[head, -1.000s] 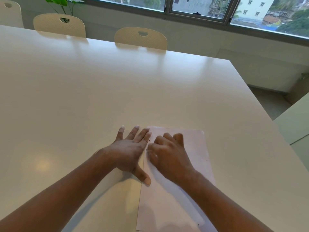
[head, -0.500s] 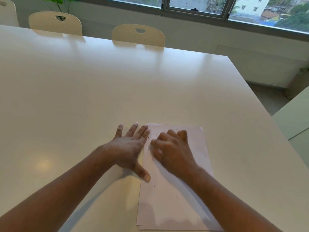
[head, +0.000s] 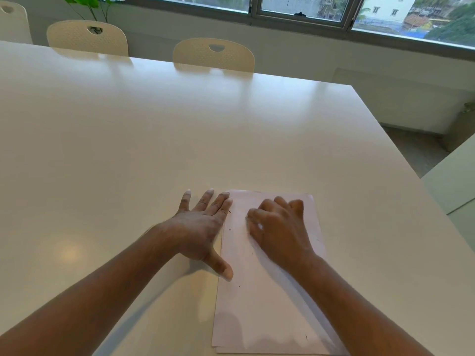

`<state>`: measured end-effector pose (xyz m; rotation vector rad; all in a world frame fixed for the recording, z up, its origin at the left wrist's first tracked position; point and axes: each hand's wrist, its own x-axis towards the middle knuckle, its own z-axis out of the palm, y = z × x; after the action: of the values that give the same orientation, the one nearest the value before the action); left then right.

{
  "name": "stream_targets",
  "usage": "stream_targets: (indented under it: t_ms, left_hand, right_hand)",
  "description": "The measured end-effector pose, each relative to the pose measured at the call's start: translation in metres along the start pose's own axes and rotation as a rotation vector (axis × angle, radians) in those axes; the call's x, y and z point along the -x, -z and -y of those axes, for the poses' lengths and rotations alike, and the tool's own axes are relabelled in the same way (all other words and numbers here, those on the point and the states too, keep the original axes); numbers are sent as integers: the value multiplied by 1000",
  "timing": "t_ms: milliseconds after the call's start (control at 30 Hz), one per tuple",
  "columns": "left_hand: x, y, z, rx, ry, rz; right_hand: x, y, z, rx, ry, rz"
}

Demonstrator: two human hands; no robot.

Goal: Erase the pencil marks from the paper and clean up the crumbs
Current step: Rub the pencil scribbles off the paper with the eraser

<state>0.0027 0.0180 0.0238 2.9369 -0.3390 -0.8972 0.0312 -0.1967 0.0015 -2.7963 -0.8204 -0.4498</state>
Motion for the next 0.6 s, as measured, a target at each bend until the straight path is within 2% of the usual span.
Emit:
stream_targets:
  t_ms: [133, 200, 333, 400, 533, 600]
  left_hand:
    - [-1, 0, 1, -3, -1, 8]
    - [-1, 0, 2, 3, -5, 7]
    - [0, 0, 1, 3, -5, 3]
    - [0, 0, 1, 0, -3, 5]
    - [-1, 1, 1, -12, -1, 12]
    - [-1, 2, 0, -14, 1, 10]
  right_hand:
    - [31, 9, 30, -43, 245, 36]
    - [27, 6, 15, -1, 177, -2]
    - [2, -1, -29, 95, -113, -61]
    - [2, 0, -22, 80, -100, -54]
    - [27, 0, 4, 44, 97, -3]
    - [18, -3, -12, 65, 12, -57]
